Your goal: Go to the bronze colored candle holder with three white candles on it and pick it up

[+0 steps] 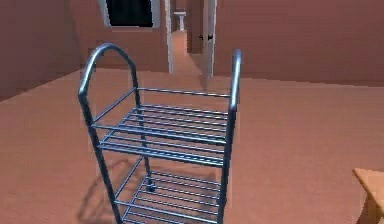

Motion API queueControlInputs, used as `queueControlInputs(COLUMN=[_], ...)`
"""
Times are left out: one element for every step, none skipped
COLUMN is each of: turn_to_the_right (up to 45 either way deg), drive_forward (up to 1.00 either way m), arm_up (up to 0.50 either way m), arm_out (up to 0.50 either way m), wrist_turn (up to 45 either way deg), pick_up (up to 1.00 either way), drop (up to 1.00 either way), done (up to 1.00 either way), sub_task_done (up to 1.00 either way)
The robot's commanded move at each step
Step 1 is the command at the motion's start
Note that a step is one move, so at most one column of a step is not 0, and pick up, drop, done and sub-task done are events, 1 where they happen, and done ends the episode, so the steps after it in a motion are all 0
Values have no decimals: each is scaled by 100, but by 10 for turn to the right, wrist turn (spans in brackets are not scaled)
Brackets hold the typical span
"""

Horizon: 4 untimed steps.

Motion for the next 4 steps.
queueControlInputs(turn_to_the_right=[450, 450, 450, 30], drive_forward=[0, 0, 0, 0], arm_up=[0, 0, 0, 0], arm_out=[0, 0, 0, 0], wrist_turn=[0, 0, 0, 0], pick_up=[0, 0, 0, 0], drop=[0, 0, 0, 0], done=[0, 0, 0, 0], sub_task_done=[0, 0, 0, 0])
